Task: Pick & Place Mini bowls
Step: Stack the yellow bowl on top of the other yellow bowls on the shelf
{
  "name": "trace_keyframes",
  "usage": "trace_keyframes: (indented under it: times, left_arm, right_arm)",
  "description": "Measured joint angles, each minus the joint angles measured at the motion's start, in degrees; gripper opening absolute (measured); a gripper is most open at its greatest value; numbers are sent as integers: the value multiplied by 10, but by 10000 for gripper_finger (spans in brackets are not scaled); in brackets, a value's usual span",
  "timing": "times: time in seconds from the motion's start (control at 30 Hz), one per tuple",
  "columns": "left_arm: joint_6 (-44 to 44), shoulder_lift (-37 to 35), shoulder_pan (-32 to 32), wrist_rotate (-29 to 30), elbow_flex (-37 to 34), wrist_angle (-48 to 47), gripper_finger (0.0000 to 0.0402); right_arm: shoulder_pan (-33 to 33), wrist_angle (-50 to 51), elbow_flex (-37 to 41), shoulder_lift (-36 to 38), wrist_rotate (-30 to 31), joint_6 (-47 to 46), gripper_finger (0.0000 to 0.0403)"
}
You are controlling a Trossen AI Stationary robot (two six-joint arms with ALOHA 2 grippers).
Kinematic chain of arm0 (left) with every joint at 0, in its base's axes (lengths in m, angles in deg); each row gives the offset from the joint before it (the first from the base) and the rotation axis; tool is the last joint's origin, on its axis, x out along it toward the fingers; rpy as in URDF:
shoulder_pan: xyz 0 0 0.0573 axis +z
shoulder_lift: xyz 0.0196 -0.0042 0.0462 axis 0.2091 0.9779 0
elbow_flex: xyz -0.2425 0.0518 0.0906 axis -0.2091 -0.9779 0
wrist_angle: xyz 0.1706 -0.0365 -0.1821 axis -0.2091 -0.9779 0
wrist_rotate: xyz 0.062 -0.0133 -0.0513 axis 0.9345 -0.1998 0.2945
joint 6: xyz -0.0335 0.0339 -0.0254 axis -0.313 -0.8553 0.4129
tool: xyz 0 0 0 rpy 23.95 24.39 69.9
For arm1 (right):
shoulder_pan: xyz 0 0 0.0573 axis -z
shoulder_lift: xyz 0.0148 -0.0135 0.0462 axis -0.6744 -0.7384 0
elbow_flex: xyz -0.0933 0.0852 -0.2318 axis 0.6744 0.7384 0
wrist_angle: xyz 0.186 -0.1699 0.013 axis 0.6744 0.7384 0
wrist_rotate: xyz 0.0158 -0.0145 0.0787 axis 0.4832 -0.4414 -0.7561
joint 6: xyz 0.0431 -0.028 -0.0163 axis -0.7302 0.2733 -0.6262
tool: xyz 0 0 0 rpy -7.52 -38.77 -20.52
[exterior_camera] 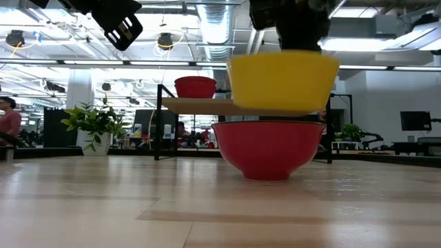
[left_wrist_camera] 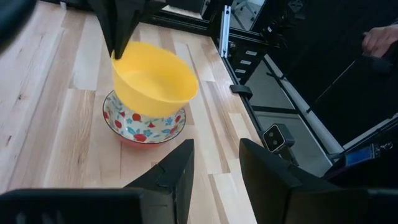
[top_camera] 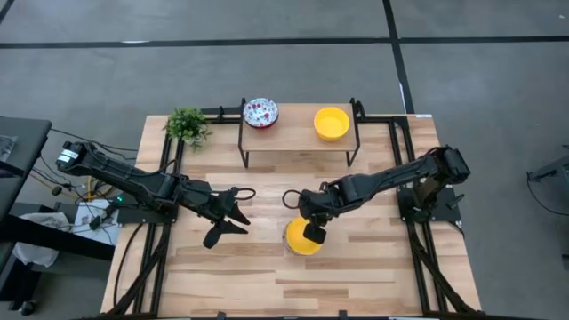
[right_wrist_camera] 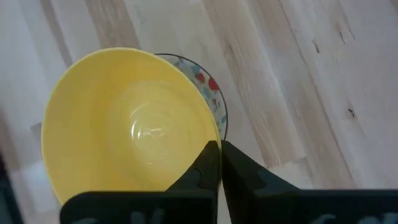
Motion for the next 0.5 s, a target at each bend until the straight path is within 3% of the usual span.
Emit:
trace_keyframes:
  times: [0.5]
  left_arm:
    - [0,0,0,7,0,0,126]
  right_arm:
    - [84,221,-241,0,-26,139,0]
